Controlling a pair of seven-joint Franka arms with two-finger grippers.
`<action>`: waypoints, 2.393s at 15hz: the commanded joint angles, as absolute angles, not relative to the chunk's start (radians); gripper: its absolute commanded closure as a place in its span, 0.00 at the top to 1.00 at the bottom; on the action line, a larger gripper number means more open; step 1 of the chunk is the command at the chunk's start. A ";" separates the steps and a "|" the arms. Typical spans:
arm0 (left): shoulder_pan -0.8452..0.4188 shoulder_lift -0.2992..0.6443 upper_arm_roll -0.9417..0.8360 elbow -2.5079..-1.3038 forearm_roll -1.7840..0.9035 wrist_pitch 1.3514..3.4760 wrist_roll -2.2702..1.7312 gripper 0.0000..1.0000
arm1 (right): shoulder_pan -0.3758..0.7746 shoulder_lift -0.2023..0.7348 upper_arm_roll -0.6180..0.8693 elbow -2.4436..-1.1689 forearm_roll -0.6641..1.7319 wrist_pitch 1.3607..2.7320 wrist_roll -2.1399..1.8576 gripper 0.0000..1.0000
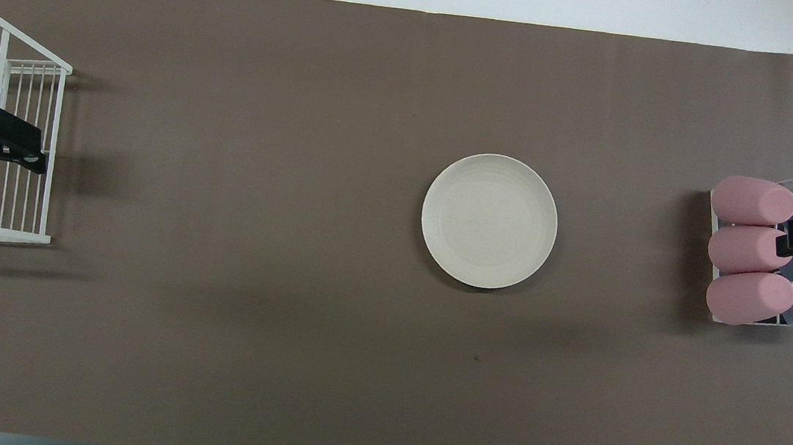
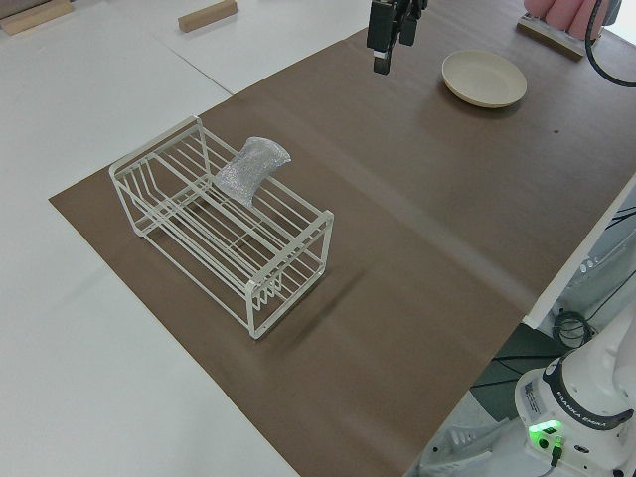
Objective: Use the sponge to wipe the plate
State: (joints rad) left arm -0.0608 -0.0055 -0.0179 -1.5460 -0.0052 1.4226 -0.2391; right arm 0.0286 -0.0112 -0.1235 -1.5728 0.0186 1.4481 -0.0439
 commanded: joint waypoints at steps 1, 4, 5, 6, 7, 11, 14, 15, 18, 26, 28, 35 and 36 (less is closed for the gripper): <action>-0.069 -0.006 -0.014 -1.534 0.012 1.428 -0.232 1.00 | 0.026 -0.011 -0.123 -1.563 0.018 1.439 -0.061 1.00; -0.069 -0.006 -0.014 -1.534 0.011 1.434 -0.233 1.00 | 0.025 -0.011 -0.123 -1.563 0.018 1.439 -0.061 1.00; -0.069 -0.006 -0.014 -1.534 0.011 1.434 -0.233 1.00 | 0.026 -0.011 -0.123 -1.563 0.018 1.439 -0.061 1.00; -0.069 -0.006 -0.014 -1.534 0.009 1.436 -0.239 1.00 | 0.026 -0.011 -0.123 -1.563 0.018 1.439 -0.063 1.00; -0.066 -0.006 -0.014 -1.532 0.008 1.436 -0.247 1.00 | 0.026 -0.011 -0.123 -1.563 0.018 1.439 -0.061 1.00; -0.058 -0.014 -0.009 -1.555 -0.002 1.468 -0.271 1.00 | 0.026 -0.011 -0.123 -1.563 0.018 1.439 -0.061 1.00; -0.061 -0.014 -0.008 -1.562 0.006 1.477 -0.275 1.00 | 0.026 -0.011 -0.123 -1.563 0.018 1.439 -0.061 1.00; -0.067 -0.018 -0.008 -1.572 0.014 1.479 -0.275 1.00 | 0.026 -0.011 -0.123 -1.563 0.018 1.437 -0.061 1.00; -0.084 -0.005 -0.015 -1.583 0.118 1.482 -0.308 1.00 | 0.026 -0.011 -0.123 -1.563 0.018 1.434 -0.046 1.00; -0.202 0.150 -0.017 -1.673 0.587 1.580 -0.325 1.00 | 0.028 -0.014 -0.117 -1.571 0.020 1.439 0.052 1.00; -0.207 0.195 -0.017 -1.693 0.719 1.608 -0.322 1.00 | 0.028 -0.014 -0.117 -1.572 0.020 1.434 0.096 1.00; -0.192 0.413 -0.011 -1.588 0.932 1.614 -0.324 1.00 | 0.029 -0.017 -0.101 -1.575 0.023 1.428 0.365 1.00; -0.186 0.422 -0.012 -1.588 0.958 1.624 -0.322 1.00 | 0.029 -0.017 -0.100 -1.575 0.028 1.425 0.411 1.00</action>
State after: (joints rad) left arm -0.1922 0.3818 -0.0164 -1.6303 0.9093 1.6150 -0.3204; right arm 0.0324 -0.0111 -0.1114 -1.5732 0.0188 1.4457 0.3175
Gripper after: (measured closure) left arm 0.000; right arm 0.000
